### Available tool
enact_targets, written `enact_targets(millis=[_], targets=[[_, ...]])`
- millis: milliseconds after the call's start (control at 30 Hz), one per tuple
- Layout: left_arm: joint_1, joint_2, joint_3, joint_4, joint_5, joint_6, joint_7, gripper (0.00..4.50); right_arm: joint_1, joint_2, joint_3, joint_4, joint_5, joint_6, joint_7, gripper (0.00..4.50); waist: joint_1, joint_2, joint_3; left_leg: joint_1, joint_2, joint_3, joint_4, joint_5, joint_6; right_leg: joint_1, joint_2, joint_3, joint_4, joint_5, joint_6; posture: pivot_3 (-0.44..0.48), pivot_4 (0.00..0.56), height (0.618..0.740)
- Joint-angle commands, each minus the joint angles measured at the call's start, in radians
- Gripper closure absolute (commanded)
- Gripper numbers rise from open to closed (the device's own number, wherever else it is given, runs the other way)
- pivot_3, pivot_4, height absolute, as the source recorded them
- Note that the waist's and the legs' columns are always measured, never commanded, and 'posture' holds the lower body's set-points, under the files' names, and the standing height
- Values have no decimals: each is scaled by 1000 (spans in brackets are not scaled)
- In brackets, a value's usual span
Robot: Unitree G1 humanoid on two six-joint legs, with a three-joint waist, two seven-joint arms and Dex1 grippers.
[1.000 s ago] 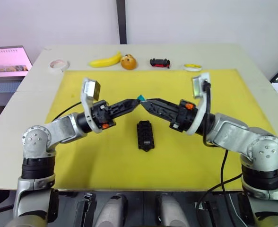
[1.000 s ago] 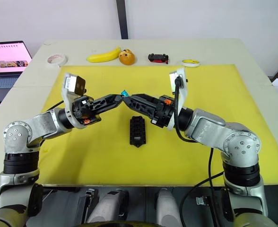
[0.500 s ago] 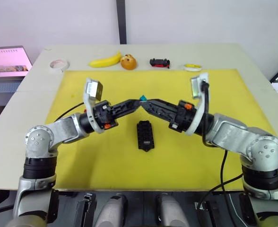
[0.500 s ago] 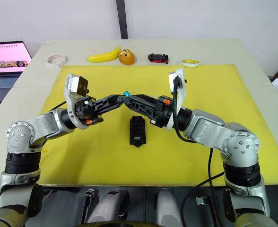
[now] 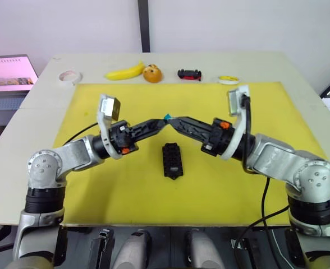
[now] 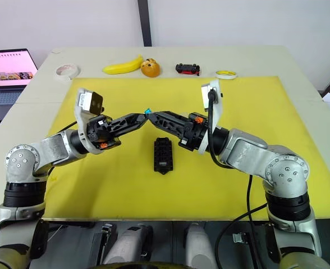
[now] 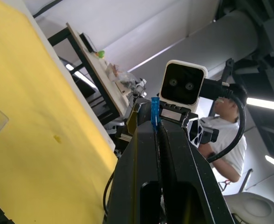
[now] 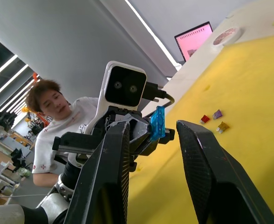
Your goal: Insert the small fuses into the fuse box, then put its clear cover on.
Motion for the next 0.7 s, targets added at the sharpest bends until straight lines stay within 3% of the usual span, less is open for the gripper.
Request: enact_targets(millis=[33, 633, 700], targets=[[12, 6, 3, -34, 0, -7, -23, 4500, -22, -9, -3, -11, 20, -17, -3, 2877, 0, 0, 0, 0, 0, 0, 0, 0, 0, 0, 0, 0, 0, 0, 0, 0, 150, 740], [-23, -8, -7, -23, -3, -20, -7, 4500, -22, -23, 10, -13, 7, -12, -1, 2877, 0, 0, 0, 0, 0, 0, 1, 0, 0, 0, 0, 0, 1, 0, 0, 0, 150, 740], [-33, -8, -8, -18, -5, -19, -3, 4500, -23, -21, 10, -13, 7, -13, -3, 3332, 0, 0, 0, 0, 0, 0, 1, 0, 0, 0, 0, 0, 1, 0, 0, 0, 150, 740]])
